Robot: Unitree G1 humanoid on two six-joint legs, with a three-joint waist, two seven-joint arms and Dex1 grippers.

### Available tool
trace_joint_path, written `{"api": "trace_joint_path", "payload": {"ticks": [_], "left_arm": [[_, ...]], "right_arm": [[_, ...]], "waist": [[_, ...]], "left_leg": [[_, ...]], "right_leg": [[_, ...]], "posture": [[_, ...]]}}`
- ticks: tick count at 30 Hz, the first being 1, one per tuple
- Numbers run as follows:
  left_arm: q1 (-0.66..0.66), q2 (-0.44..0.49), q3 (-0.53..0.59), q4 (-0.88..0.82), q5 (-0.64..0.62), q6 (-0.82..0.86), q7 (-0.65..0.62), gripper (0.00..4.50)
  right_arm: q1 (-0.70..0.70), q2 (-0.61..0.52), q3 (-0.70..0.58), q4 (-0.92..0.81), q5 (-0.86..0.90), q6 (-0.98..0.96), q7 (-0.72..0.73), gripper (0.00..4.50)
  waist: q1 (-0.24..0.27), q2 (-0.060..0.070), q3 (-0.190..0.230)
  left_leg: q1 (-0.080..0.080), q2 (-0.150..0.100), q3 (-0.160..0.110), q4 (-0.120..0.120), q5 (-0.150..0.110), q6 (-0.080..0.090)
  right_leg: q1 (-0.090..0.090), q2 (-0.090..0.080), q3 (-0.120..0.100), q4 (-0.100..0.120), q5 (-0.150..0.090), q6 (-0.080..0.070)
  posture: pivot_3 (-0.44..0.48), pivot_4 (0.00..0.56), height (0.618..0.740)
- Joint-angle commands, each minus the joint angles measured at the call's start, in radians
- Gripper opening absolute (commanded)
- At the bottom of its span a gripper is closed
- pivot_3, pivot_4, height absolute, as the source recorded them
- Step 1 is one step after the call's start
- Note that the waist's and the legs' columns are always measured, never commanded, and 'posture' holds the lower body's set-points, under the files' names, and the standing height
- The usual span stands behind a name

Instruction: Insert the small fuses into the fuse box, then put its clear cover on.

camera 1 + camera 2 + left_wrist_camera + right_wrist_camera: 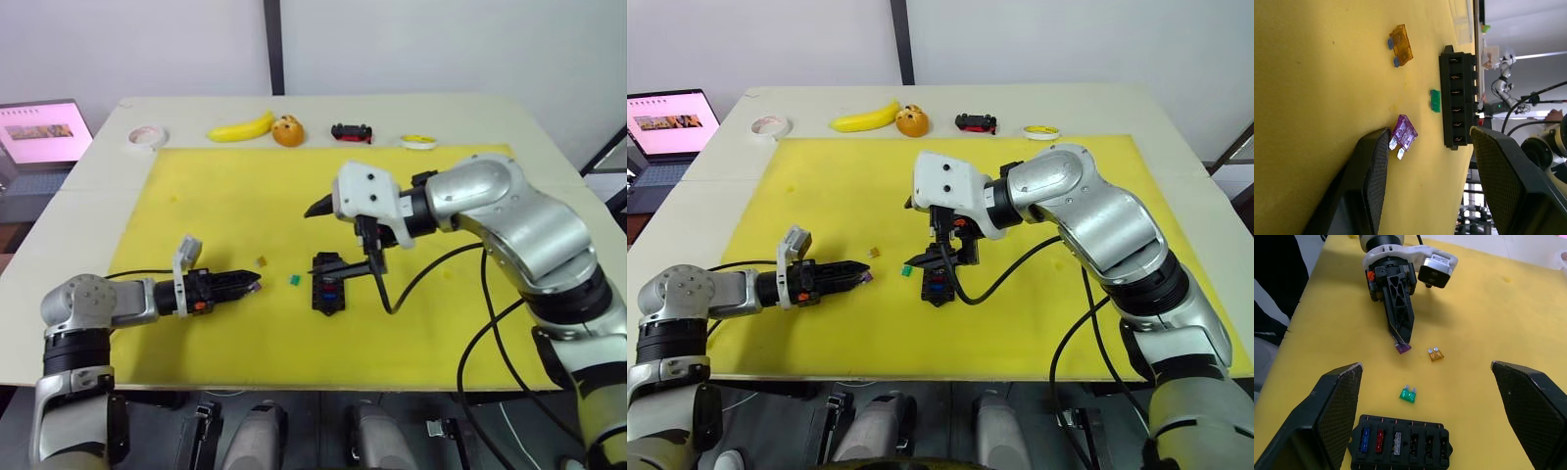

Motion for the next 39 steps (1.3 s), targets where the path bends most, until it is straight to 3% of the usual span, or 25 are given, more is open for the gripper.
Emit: {"api": "trace_joint_path", "payload": {"ticks": [1,4,6,7,15,21,29,35,39], "left_arm": [[0.005,-0.029,-0.039,0.014,0.022,-0.013,0.000,2.48],[0.009,-0.034,-0.045,0.012,0.033,-0.022,-0.004,1.39],[0.010,-0.036,-0.047,0.014,0.039,-0.027,-0.003,0.24],[0.012,-0.035,-0.049,0.016,0.043,-0.030,-0.003,0.01],[0.039,-0.010,-0.053,0.014,0.062,-0.054,-0.024,0.01],[-0.008,-0.007,0.080,-0.066,-0.035,-0.054,-0.030,0.01],[-0.198,-0.062,0.297,-0.240,-0.286,0.007,0.128,0.01],[-0.245,-0.073,0.283,-0.332,-0.468,-0.033,0.219,0.01],[-0.226,-0.060,0.251,-0.346,-0.538,-0.070,0.258,0.01]], "right_arm": [[-0.025,-0.006,-0.014,-0.031,0.000,-0.009,-0.001,4.50],[-0.026,-0.008,-0.014,-0.031,-0.001,-0.009,0.000,4.50],[-0.027,-0.009,-0.014,-0.031,0.000,-0.009,0.001,4.50],[-0.027,-0.009,-0.015,-0.031,0.000,-0.009,0.002,4.50],[-0.024,-0.011,-0.016,-0.032,0.002,-0.006,0.001,4.50],[0.000,0.006,-0.053,-0.044,0.041,0.044,-0.025,4.50],[0.009,0.238,-0.330,-0.019,0.295,0.429,-0.246,4.50],[-0.079,0.477,-0.605,0.063,0.396,0.717,-0.432,4.50],[-0.094,0.520,-0.660,0.092,0.454,0.748,-0.516,4.50]], "waist": [[0.003,0.000,0.000],[0.008,0.000,0.000],[0.008,0.000,0.000],[0.008,0.001,0.000],[0.003,0.001,-0.001],[-0.010,0.001,-0.001],[-0.011,-0.004,0.001],[-0.016,-0.004,0.001],[-0.016,-0.004,0.001]], "left_leg": [[0.000,0.000,0.000,0.000,0.000,0.000],[0.000,0.000,0.000,0.000,0.000,0.000],[0.000,0.000,0.000,0.000,0.000,0.000],[0.000,0.000,0.000,0.000,0.000,0.000],[0.001,0.000,0.000,0.000,0.000,0.000],[0.001,0.001,-0.001,0.000,0.000,0.000],[-0.015,0.002,-0.009,0.001,0.007,-0.012],[-0.015,0.002,-0.009,0.000,0.009,-0.014],[-0.015,0.001,-0.009,-0.001,0.009,-0.015]], "right_leg": [[0.000,0.000,0.000,0.000,0.000,0.000],[0.000,0.000,0.000,-0.001,0.000,0.000],[0.000,0.000,0.000,-0.001,0.000,0.000],[0.000,0.000,0.000,-0.001,0.000,0.000],[0.000,0.000,0.000,-0.001,0.000,0.000],[0.000,0.001,0.000,-0.001,0.000,0.000],[-0.013,0.000,-0.003,0.000,0.002,0.003],[-0.015,0.001,-0.002,0.001,0.002,0.003],[-0.016,0.001,-0.002,0.003,0.002,0.003]], "posture": [[0.000,0.150,0.740],[0.000,0.150,0.740],[0.000,0.150,0.740],[0.000,0.150,0.740],[0.000,0.150,0.740],[0.000,0.150,0.740],[0.000,0.150,0.740],[0.000,0.150,0.740],[0.000,0.150,0.740]]}}
